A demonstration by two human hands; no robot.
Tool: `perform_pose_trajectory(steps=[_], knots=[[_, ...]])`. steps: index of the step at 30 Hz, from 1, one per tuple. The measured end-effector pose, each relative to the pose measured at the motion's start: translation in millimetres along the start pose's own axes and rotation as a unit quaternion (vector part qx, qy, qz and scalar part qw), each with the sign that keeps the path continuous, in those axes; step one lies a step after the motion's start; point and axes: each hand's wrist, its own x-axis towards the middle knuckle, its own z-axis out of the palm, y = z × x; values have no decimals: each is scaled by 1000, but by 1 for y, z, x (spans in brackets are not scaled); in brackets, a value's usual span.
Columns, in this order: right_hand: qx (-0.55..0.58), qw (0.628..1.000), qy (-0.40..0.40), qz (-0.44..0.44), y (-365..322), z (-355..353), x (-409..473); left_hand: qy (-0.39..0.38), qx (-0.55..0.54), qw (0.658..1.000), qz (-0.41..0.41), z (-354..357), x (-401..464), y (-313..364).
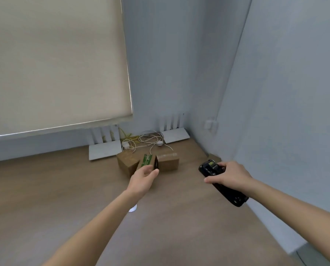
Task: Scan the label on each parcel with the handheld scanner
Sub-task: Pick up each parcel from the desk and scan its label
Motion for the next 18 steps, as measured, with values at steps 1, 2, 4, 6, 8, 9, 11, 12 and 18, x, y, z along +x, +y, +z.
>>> perform_pose_trajectory(steps=[1, 2, 4, 6, 8, 9, 11, 12, 18], knots=[[4, 1000, -4, 4, 1, 6, 17, -6, -2, 1000, -8, 5, 16, -4], [4, 1000, -10, 10, 3, 12, 33, -10, -1, 1000, -16, 11, 32, -9], [-4, 999, -26, 23, 8, 25, 63, -15, 7, 999, -29, 22, 61, -18], [-14, 999, -42, 28, 13, 38, 94, -18, 8, 999, -40, 34, 89, -27], [-21, 998, -51, 39, 17, 50, 124, -22, 9, 998, -52, 44, 117, -37], [-23, 997, -57, 42, 19, 55, 139, -19, 7, 998, -58, 49, 132, -42], [-24, 996, -72, 39, 22, 64, 168, -8, -2, 997, -76, 59, 160, -51], [-27, 996, -80, 34, 24, 69, 184, -4, -8, 996, -86, 64, 174, -54], [-28, 994, -101, 41, 40, 91, 276, 0, -5, 990, -138, 97, 249, -73]])
